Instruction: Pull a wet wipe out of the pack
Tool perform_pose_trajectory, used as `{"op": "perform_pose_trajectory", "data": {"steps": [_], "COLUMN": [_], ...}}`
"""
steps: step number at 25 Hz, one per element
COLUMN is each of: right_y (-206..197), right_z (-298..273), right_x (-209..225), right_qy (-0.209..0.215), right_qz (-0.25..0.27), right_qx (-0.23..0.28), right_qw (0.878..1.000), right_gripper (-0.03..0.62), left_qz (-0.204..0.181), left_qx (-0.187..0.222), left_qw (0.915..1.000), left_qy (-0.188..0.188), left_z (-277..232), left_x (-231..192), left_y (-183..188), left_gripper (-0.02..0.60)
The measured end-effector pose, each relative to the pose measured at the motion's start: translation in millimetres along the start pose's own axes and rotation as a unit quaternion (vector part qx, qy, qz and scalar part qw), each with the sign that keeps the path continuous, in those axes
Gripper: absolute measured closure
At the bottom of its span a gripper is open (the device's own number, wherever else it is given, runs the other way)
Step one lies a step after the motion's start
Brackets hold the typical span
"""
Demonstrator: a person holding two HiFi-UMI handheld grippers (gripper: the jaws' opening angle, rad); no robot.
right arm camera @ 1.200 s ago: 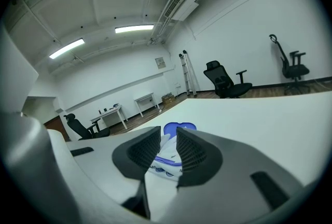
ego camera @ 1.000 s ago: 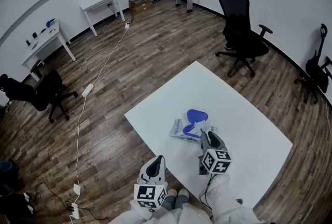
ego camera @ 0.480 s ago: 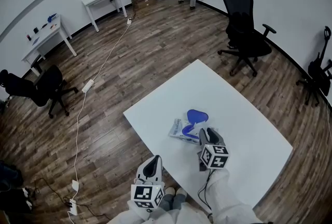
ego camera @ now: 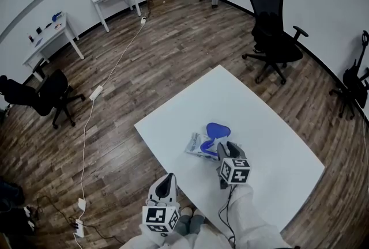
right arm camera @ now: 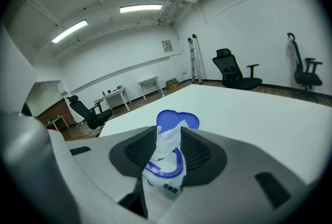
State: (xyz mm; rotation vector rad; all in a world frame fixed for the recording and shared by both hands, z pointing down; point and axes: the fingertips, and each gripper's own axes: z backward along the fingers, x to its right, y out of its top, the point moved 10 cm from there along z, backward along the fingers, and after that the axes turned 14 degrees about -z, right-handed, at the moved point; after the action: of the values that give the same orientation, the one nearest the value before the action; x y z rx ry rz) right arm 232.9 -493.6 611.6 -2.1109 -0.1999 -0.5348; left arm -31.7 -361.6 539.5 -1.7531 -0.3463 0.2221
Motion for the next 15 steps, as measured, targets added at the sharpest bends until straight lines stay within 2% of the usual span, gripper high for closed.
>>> {"op": "perform_pose_trajectory", "data": {"steps": [15], "right_y": [-3], "right_z": [-18], "right_x": [-3], "right_qy": [-0.016], "right_qz": [0.008], "right_qx": [-0.039], "right_qw": [0.999], "right_gripper": [0.464], "left_qz": [0.006], "left_qx": [-0.010], "left_qw": [0.9998], "left_qy": [0.019], "left_z": [1], "left_x": [-9], "left_y": [-5], "left_gripper": [0.583]}}
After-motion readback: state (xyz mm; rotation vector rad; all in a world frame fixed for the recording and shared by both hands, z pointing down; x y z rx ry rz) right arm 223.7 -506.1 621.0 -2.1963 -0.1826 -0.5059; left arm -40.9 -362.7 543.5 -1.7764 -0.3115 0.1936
